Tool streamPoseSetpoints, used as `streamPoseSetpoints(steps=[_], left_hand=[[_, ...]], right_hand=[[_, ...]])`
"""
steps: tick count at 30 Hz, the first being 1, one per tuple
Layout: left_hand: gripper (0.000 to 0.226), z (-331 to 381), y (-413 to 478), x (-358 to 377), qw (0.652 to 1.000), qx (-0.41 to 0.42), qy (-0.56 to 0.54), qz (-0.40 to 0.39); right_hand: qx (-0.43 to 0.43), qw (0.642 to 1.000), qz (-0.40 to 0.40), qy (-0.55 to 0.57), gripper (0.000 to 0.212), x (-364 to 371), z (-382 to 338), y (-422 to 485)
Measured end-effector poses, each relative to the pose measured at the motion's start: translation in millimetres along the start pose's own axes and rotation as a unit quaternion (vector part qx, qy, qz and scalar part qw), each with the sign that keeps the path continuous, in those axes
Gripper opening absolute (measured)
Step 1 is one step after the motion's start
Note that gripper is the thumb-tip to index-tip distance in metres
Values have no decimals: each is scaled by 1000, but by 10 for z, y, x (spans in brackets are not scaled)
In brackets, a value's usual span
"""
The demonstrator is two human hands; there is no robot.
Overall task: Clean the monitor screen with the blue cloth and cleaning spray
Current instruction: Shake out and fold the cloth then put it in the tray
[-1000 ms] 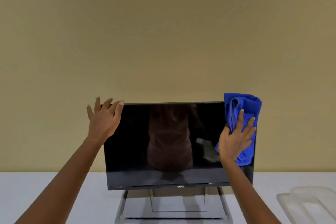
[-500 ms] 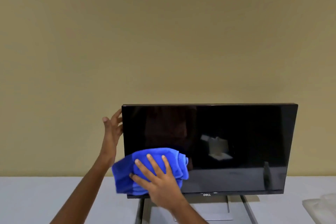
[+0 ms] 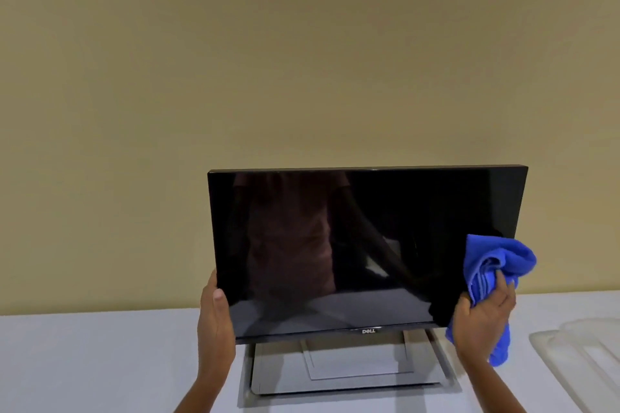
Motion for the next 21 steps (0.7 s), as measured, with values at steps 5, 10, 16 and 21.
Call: streamPoseSetpoints(steps=[5, 10, 16, 21], left_hand=[[90, -326, -120, -70, 994, -96, -43, -19], [102, -328, -265, -93, 991, -125, -36, -24], [67, -275, -384, -147, 983, -168, -65, -43], [44, -301, -321, -470, 978, -199, -55, 29]], right_hand=[[10, 1000, -5, -4, 57, 283, -79, -816], [-83, 987, -135, -17, 66, 651, -313, -1879], [-256, 908, -331, -38, 61, 905, -1072, -2887], [-188, 880, -435, 37, 81, 845, -1322, -3147]])
Point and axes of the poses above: each hand's wrist, its own y-axis towards the middle knuckle, its own x-axis out of the palm, z = x × y, the point moved 5 cm from there along y, towards the middle knuckle, and after that the axes turned 5 degrees about z, right-handed, at the moved point
